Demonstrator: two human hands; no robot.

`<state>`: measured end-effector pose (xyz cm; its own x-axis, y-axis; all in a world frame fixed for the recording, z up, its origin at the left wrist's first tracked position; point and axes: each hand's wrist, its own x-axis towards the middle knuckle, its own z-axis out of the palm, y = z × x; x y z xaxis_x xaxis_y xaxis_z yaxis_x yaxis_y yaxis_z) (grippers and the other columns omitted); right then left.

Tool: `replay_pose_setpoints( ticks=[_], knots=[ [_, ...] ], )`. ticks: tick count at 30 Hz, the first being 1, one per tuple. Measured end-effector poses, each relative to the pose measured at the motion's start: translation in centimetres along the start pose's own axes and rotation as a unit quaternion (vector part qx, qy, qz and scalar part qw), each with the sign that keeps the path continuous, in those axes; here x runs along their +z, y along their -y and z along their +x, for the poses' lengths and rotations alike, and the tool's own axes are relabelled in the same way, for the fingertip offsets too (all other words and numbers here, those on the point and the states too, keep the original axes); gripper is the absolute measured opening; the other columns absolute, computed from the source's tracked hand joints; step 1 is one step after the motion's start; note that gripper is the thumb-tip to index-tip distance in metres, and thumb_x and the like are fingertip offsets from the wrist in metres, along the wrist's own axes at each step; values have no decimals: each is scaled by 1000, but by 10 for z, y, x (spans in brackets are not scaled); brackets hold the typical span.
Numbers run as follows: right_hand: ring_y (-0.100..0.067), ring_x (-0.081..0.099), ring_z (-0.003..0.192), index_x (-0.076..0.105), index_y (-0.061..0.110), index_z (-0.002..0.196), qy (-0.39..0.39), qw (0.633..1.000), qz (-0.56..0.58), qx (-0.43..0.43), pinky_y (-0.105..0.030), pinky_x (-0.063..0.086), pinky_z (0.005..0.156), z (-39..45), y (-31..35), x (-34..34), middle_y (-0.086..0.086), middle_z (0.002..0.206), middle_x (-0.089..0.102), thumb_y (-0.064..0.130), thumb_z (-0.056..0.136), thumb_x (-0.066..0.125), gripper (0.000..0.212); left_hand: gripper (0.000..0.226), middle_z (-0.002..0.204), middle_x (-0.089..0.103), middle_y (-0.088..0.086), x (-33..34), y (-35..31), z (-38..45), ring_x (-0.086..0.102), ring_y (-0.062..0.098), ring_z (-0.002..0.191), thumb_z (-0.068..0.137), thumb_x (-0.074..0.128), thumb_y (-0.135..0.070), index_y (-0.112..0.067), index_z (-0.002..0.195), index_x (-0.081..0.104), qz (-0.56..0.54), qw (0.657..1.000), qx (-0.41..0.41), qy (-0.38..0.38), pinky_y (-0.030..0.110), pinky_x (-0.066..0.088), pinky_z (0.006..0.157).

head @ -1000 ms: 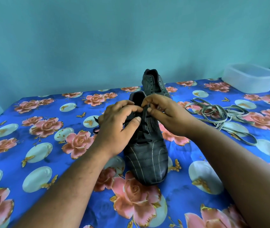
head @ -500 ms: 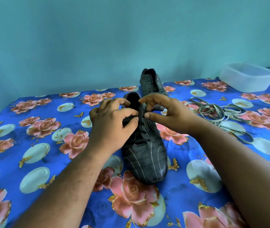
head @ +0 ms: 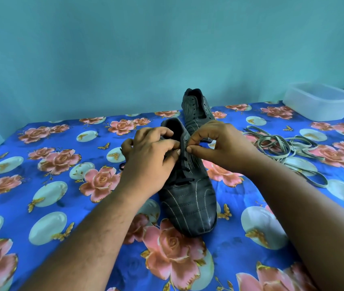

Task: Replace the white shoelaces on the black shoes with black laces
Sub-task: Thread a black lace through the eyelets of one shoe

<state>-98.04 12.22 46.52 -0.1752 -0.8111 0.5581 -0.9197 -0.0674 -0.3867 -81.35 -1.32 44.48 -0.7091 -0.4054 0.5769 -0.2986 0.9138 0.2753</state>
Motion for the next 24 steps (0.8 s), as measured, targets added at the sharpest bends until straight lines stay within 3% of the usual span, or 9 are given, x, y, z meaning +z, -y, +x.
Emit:
replay_pose_setpoints(
  ticks=[3, 6, 10, 14, 17, 19, 22, 24],
  knots=[
    [-11, 60, 86, 75, 27, 87, 14, 999, -29, -1, -40, 49, 79, 2, 2, -3, 15, 83, 69, 46, 87, 70, 20, 15, 131, 59, -15, -3, 1, 1, 40, 21, 130, 88, 70, -38, -35, 100, 78, 6, 1000, 9, -6, 38, 17, 87],
    [-7, 59, 86, 74, 29, 83, 2, 999, -36, 31, -35, 47, 79, 2, 9, 0, 18, 80, 69, 43, 86, 69, 14, 16, 129, 58, -13, 0, -1, 1, 40, 21, 130, 89, 67, -39, -31, 98, 77, -13, 1000, -7, -11, 37, 16, 89],
    [-5, 58, 72, 73, 19, 82, 30, 988, 59, 137, -20, 42, 65, 4, 24, 4, 10, 74, 68, 27, 91, 70, 12, 34, 128, 56, -14, 1, -3, 2, 38, 19, 129, 90, 47, -43, -25, 97, 75, -37, 999, -35, 0, 39, 21, 92],
    [-10, 36, 54, 66, -1, 85, 53, 944, 188, 266, -18, 31, 46, 6, 33, 5, -2, 63, 45, 21, 93, 65, 24, 41, 128, 55, -12, 2, -4, 4, 37, 18, 125, 91, 38, -41, -21, 99, 72, -62, 996, -49, 45, 51, 30, 103],
    [-11, 39, 58, 67, 7, 82, 64, 940, 170, 287, -26, 37, 59, 6, 34, 4, 1, 65, 49, 29, 92, 67, 24, 39, 126, 55, -13, 3, -2, 4, 38, 18, 126, 90, 41, -44, -23, 98, 73, -80, 994, -59, 41, 53, 30, 106],
    [-1, 51, 61, 70, 23, 81, 60, 964, 68, 249, -31, 41, 72, 5, 31, 0, 19, 64, 60, 41, 89, 70, 20, 34, 125, 56, -13, 2, -1, 2, 39, 19, 127, 87, 49, -48, -29, 96, 76, -83, 994, -66, 17, 49, 29, 105],
    [4, 59, 88, 73, 36, 84, 34, 981, -46, 185, -40, 35, 94, 5, 29, -6, 26, 82, 69, 53, 86, 72, 17, 22, 123, 58, -10, -2, 0, 1, 43, 22, 128, 82, 63, -46, -33, 93, 77, -74, 995, -51, -44, 46, 29, 102],
    [2, 57, 87, 75, 36, 85, 31, 983, -74, 167, -43, 33, 99, 5, 30, -6, 26, 81, 68, 53, 87, 71, 18, 19, 123, 58, -9, -2, 0, 1, 43, 23, 129, 82, 64, -43, -32, 90, 77, -49, 997, -38, -55, 46, 28, 99]
  ],
)
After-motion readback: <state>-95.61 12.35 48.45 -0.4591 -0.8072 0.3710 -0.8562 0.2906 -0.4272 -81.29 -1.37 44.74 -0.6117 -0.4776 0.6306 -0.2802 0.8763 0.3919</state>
